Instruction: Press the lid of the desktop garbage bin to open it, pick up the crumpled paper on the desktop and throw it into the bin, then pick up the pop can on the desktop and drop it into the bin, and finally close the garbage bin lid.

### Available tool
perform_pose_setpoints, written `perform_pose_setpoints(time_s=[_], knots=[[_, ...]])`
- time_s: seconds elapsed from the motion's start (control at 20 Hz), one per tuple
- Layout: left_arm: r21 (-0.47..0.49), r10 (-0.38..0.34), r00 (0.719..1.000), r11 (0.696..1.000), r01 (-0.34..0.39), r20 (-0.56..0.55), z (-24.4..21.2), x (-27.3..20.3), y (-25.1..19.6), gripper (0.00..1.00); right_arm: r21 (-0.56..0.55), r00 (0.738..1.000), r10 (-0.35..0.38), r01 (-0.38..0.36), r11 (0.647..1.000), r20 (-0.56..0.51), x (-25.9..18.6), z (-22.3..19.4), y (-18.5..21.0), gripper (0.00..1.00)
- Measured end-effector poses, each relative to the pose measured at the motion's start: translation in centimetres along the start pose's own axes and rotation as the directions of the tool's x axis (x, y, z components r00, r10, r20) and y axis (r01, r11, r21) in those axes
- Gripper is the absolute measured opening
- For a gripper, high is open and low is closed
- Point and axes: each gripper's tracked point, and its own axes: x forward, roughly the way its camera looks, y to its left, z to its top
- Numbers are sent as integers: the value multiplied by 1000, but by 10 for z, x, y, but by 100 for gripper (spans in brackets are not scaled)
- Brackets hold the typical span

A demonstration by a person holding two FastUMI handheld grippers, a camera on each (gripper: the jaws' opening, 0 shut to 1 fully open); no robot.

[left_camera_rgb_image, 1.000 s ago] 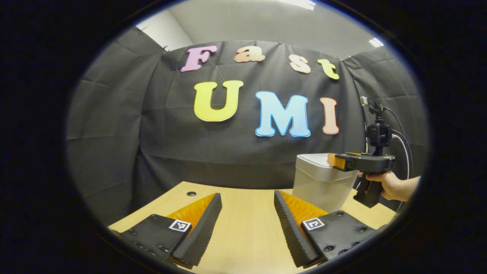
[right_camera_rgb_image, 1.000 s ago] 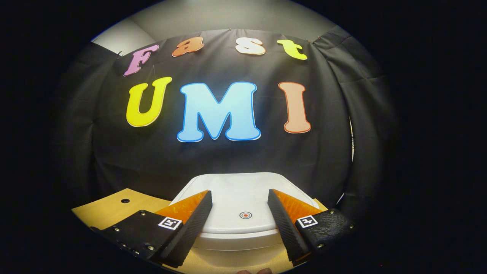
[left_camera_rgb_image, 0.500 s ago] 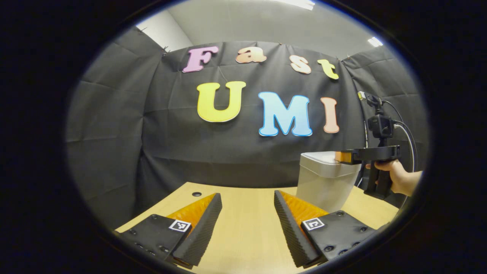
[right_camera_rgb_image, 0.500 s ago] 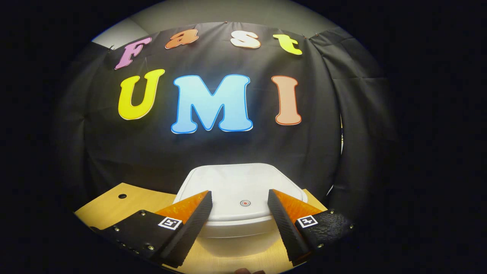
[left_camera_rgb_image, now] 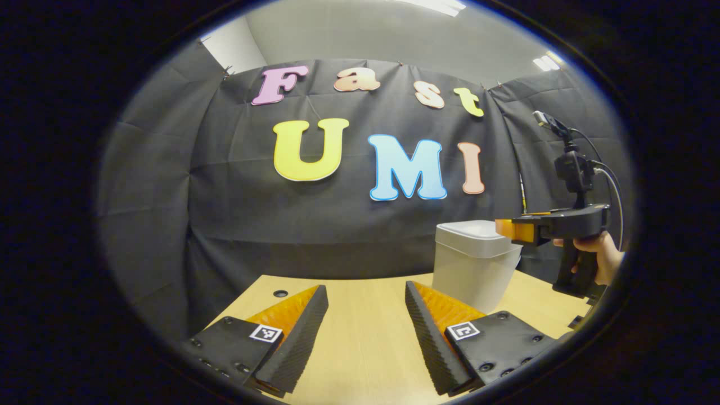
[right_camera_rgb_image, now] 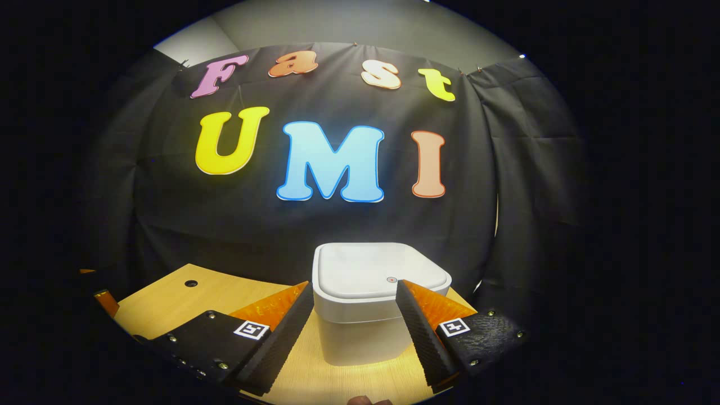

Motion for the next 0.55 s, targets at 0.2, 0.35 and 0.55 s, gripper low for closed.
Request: perform_pose_setpoints(time_s=[0.2, 0.35, 0.55], knots=[[-30, 5, 1000, 1000, -5, 19, 6, -1, -8, 91, -49, 998, 48, -45, 998, 45, -28, 12, 22, 94], [-18, 9, 999, 1000, -8, 35, 14, -4, -17, 91, -65, 995, 87, -83, 994, 58, -44, 15, 33, 93], [-10, 27, 999, 1000, -26, 38, 19, -7, -29, 91, -107, 991, 112, -103, 989, 78, -64, 14, 36, 94]])
